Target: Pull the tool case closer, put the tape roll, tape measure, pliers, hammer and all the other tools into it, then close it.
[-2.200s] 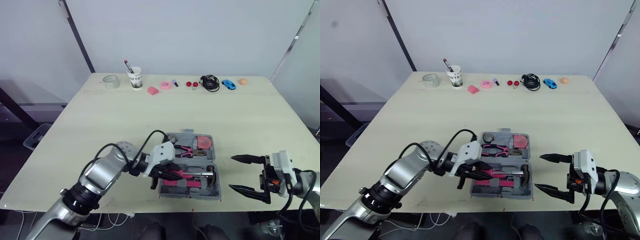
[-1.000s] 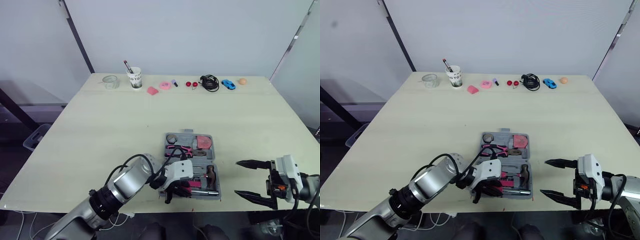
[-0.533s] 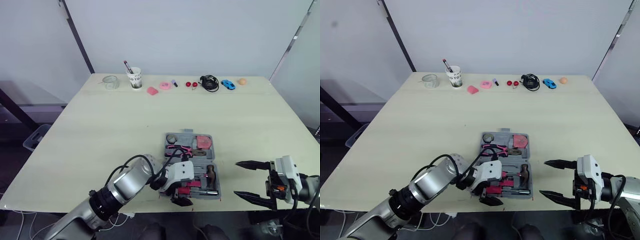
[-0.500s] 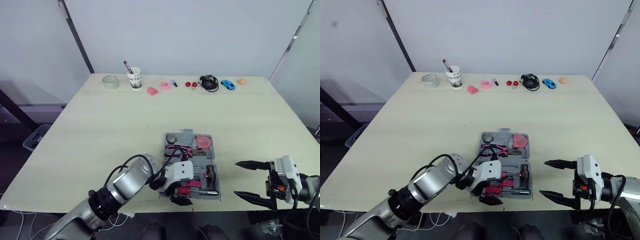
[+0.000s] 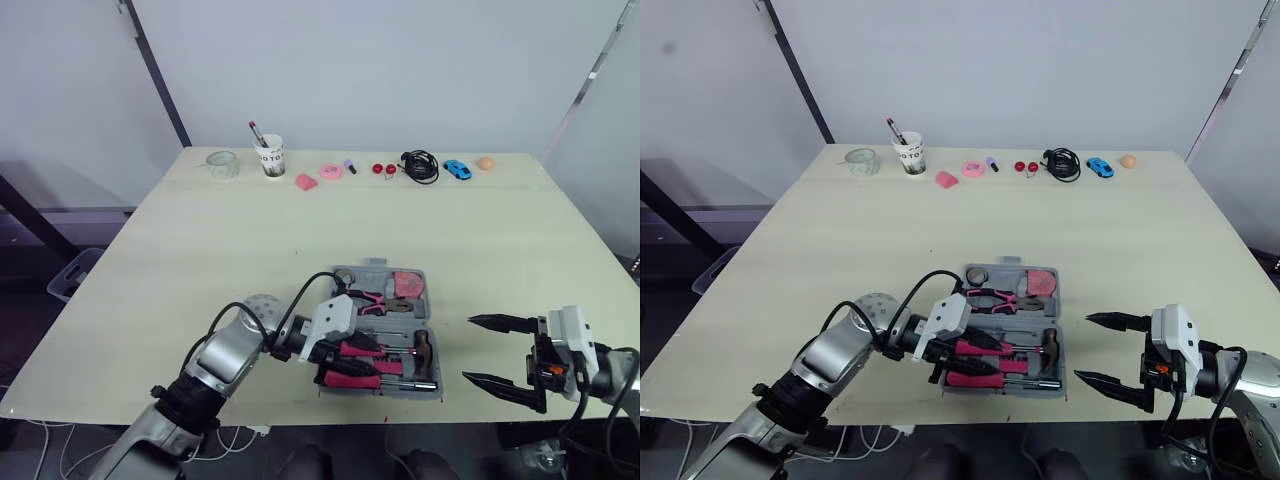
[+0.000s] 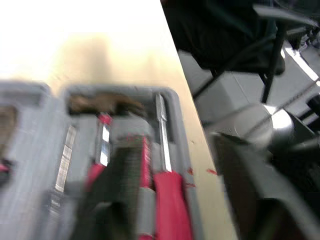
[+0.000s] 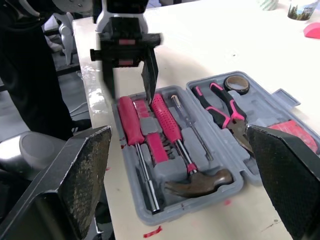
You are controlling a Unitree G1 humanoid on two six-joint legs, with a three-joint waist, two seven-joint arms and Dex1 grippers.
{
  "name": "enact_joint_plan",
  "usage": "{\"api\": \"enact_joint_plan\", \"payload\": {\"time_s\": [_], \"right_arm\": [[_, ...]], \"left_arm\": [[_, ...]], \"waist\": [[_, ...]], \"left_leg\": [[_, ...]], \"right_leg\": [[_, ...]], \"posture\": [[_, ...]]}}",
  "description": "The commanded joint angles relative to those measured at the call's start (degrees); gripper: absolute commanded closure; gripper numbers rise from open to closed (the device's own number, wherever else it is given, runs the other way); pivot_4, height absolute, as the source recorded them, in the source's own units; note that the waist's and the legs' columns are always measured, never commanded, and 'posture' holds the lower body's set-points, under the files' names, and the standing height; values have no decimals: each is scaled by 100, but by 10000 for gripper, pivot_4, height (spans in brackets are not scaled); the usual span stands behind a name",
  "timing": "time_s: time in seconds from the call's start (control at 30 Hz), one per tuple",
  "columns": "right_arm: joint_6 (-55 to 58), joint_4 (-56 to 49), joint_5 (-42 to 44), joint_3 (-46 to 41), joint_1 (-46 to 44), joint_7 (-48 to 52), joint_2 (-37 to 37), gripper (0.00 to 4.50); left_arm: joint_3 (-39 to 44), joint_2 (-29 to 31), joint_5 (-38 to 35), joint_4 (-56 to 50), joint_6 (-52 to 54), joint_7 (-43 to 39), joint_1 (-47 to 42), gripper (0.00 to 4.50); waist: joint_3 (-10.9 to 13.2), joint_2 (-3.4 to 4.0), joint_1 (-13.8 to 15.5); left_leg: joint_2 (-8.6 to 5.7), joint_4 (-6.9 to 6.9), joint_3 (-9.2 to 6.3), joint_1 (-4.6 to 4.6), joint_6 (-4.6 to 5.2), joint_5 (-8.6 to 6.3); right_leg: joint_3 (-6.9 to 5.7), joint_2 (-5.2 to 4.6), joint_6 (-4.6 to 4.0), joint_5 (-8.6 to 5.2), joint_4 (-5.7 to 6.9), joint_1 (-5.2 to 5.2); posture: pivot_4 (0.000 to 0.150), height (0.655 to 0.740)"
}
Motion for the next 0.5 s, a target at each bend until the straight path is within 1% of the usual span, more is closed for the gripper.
{"api": "enact_joint_plan", "payload": {"time_s": [0.03, 0.07, 0.3, 0.43, 0.5], "right_arm": [[-63, -114, 13, 17, -62, -7, 7, 0], [-56, -123, 8, 35, -76, -18, 10, 0], [-65, -156, 16, 65, -36, -53, 1, 0], [-91, -154, -3, 49, 10, -56, 4, 0], [-92, -168, -3, 45, 27, -63, 8, 0]], "left_arm": [[3, -66, 82, 192, -398, -150, 31, 41315], [-46, -78, 134, 275, -491, -192, 44, 44514], [-335, -129, 683, 1039, -1167, -316, 108, 44514], [-418, -228, 948, 1554, -1464, -234, 187, 44514], [-429, -241, 917, 1586, -1399, -296, 285, 44514]], "waist": [[0, 0, -6], [0, 0, -7], [-1, 1, -4], [-3, 0, -1], [-7, 3, -7]], "left_leg": [[0, 0, 2, -1, 0, 0], [0, 0, 5, -1, 0, 0], [0, 0, 5, -1, 0, 0], [0, 0, 5, -1, 0, 0], [0, 0, 4, 0, 0, 0]], "right_leg": [[0, 1, 0, 0, 0, 0], [0, 1, 0, 0, 0, 0], [-1, 1, 0, 0, 1, 0], [-1, 0, 0, 0, 1, 0], [-1, 0, 0, 0, 1, 0]], "posture": [[1500, 7400], [1500, 7400], [1500, 7400], [1500, 7400], [1500, 7400]]}}
